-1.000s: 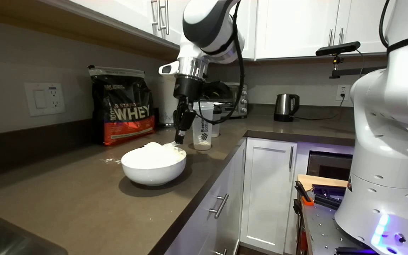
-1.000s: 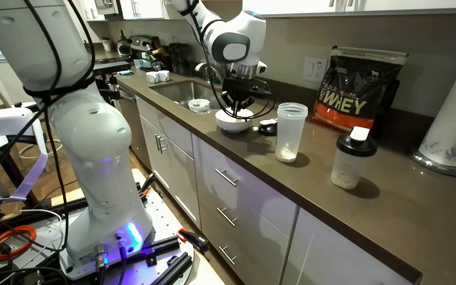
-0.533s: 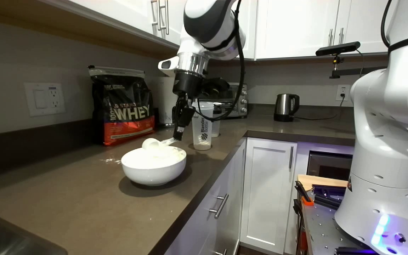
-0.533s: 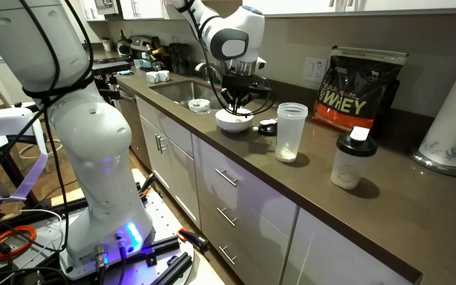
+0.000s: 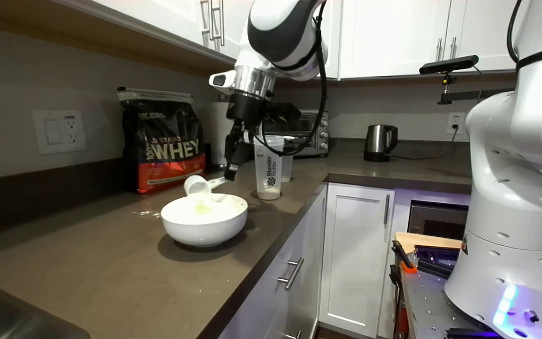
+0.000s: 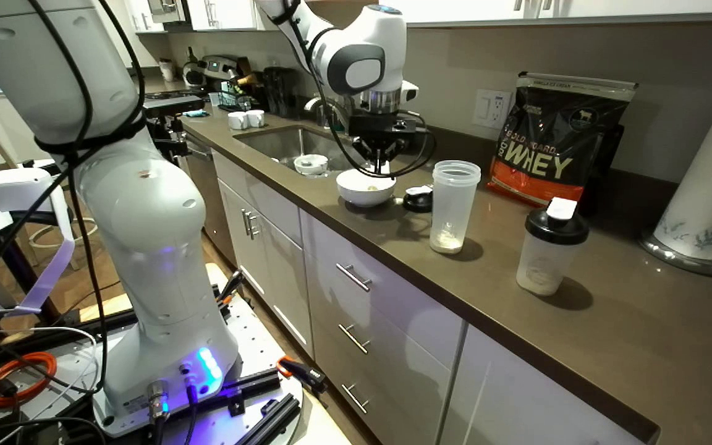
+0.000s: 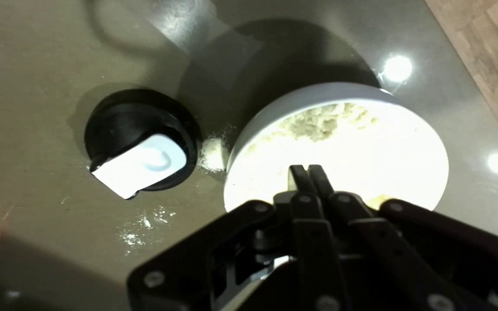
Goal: Scoop some powder and put it in the bottle
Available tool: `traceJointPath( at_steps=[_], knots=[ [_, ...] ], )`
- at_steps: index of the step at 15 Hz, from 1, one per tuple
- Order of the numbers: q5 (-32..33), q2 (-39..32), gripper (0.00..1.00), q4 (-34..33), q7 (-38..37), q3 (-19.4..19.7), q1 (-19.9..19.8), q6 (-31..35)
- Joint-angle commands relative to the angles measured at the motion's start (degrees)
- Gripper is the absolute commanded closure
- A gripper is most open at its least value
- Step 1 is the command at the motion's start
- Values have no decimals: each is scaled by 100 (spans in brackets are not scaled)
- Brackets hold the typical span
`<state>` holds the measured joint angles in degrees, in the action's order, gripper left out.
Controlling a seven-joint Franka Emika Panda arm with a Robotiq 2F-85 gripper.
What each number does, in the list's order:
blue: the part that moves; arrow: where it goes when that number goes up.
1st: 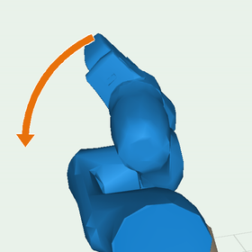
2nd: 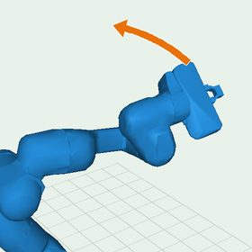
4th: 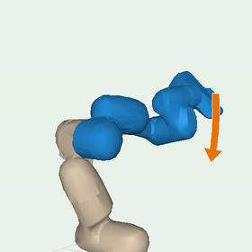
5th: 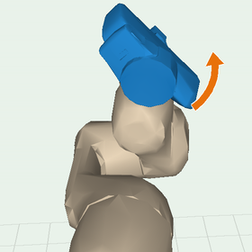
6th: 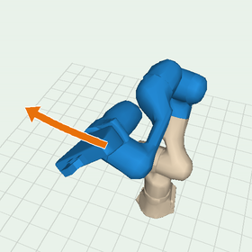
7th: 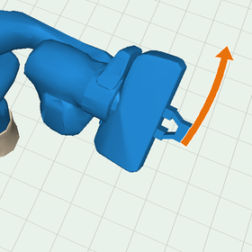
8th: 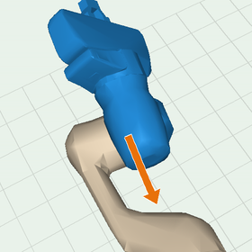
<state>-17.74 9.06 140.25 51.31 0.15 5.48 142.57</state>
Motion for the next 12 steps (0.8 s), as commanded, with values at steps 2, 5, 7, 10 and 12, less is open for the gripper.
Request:
traceJointPath(
  at_steps=[2, 5, 7, 10, 12],
  knots=[
    [539, 40, 98, 197, -543, -71, -21, 514],
    [836, 30, 98, 328, -765, -76, -23, 852],
    [1090, 14, 99, 418, -904, -84, -33, 1086],
    [1512, -3, 99, 536, -1050, -84, -39, 1362],
    [1860, -4, 99, 604, -1204, -96, -65, 1474]
  ],
)
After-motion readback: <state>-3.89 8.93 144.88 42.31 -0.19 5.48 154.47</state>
